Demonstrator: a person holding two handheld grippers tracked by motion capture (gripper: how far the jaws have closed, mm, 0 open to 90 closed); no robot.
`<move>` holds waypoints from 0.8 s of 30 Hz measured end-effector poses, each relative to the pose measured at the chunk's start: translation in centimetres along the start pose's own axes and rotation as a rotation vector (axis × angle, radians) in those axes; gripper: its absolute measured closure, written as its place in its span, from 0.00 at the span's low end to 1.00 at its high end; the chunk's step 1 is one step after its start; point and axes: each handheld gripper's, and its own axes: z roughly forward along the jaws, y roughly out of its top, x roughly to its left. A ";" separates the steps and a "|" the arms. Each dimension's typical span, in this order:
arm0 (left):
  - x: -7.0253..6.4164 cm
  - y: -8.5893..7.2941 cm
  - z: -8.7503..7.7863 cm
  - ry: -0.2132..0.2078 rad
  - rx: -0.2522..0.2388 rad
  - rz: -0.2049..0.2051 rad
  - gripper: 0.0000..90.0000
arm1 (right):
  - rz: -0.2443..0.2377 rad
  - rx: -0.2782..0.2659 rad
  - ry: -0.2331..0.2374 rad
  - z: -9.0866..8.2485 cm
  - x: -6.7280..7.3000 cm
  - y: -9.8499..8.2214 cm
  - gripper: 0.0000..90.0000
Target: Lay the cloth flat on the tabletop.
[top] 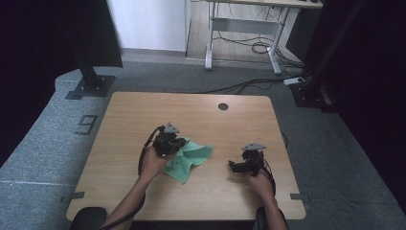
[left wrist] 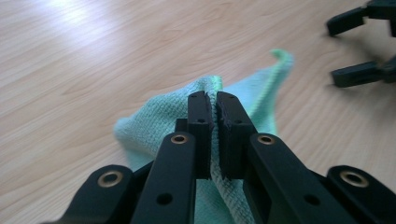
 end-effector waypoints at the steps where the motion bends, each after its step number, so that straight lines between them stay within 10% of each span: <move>1: 0.6 -0.3 -0.1 0.015 0.001 -0.012 0.93 | 0.001 0.000 0.000 0.0 0.0 0.0 0.03; 13: 4.9 -3.1 -1.1 0.119 0.033 -0.080 0.88 | 0.003 0.001 -0.002 0.0 0.1 0.0 0.02; 19: 6.5 -4.4 -2.2 0.201 0.027 -0.092 0.57 | 0.003 0.001 -0.003 0.0 0.1 0.0 0.02; 24: 6.1 -4.3 -3.3 0.184 -0.001 -0.063 0.46 | 0.005 0.001 -0.005 0.0 0.1 0.0 0.02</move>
